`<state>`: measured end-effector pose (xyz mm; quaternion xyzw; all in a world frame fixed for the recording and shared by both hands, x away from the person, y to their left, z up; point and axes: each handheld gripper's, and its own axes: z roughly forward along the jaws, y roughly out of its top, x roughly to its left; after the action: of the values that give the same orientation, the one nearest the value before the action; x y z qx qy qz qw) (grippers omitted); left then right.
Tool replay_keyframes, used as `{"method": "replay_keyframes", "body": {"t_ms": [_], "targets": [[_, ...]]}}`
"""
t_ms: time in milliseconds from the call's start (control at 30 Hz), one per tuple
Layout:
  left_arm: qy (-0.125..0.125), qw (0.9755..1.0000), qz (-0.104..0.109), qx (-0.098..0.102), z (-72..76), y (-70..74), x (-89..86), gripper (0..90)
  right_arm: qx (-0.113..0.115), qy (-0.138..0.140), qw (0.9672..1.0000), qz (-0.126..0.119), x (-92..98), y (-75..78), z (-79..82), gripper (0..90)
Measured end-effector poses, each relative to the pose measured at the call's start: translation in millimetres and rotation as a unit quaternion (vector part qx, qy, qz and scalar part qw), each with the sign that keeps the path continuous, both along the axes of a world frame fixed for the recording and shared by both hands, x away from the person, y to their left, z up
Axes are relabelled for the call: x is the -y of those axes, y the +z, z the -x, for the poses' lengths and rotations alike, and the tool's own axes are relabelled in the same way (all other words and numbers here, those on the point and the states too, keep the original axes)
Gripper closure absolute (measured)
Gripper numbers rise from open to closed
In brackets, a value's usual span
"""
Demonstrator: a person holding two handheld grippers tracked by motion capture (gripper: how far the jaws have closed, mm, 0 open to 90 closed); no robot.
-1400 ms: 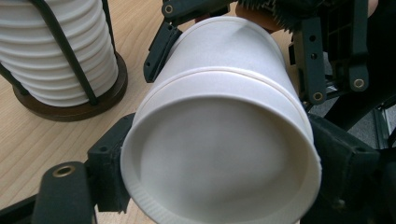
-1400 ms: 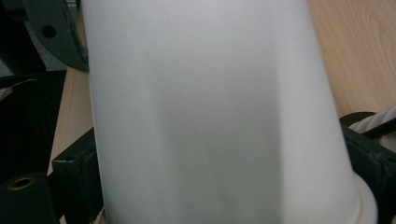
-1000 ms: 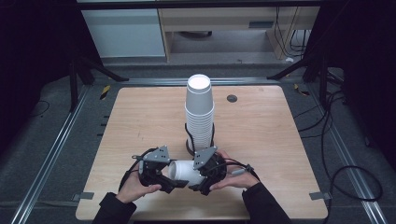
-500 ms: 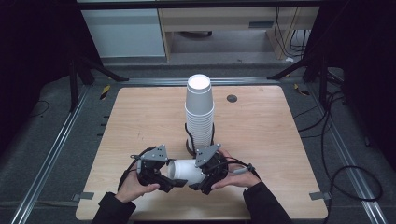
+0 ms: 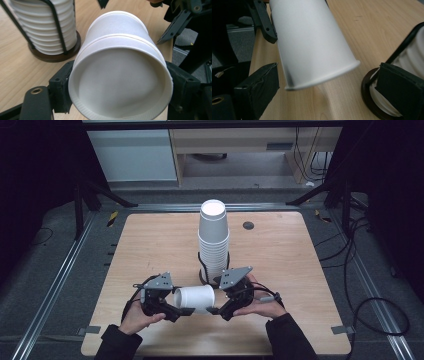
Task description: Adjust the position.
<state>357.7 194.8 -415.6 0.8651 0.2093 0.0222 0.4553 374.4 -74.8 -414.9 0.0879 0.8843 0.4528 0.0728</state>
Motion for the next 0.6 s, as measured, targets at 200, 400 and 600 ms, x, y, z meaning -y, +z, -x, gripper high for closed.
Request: {"method": "replay_keyframes", "body": {"t_ms": [200, 400, 600], "targets": [[0.017, 0.9995, 0.025, 0.012, -0.5, 6.0, -10.3, 21.3, -0.01, -0.013, 0.9996, -0.024, 11.6, 3.0, -4.3, 4.5], [0.035, 0.9958, 0.08, 0.03, 0.2, 13.1, -21.2, 21.2, -0.021, -0.019, 0.9991, -0.032, 14.5, -0.5, -6.8, 4.7], [0.035, 0.9904, 0.128, 0.04, 2.7, 18.0, -26.6, 21.1, -0.037, -0.007, 0.9978, -0.055, 13.0, -1.2, -6.6, 4.8]]}}
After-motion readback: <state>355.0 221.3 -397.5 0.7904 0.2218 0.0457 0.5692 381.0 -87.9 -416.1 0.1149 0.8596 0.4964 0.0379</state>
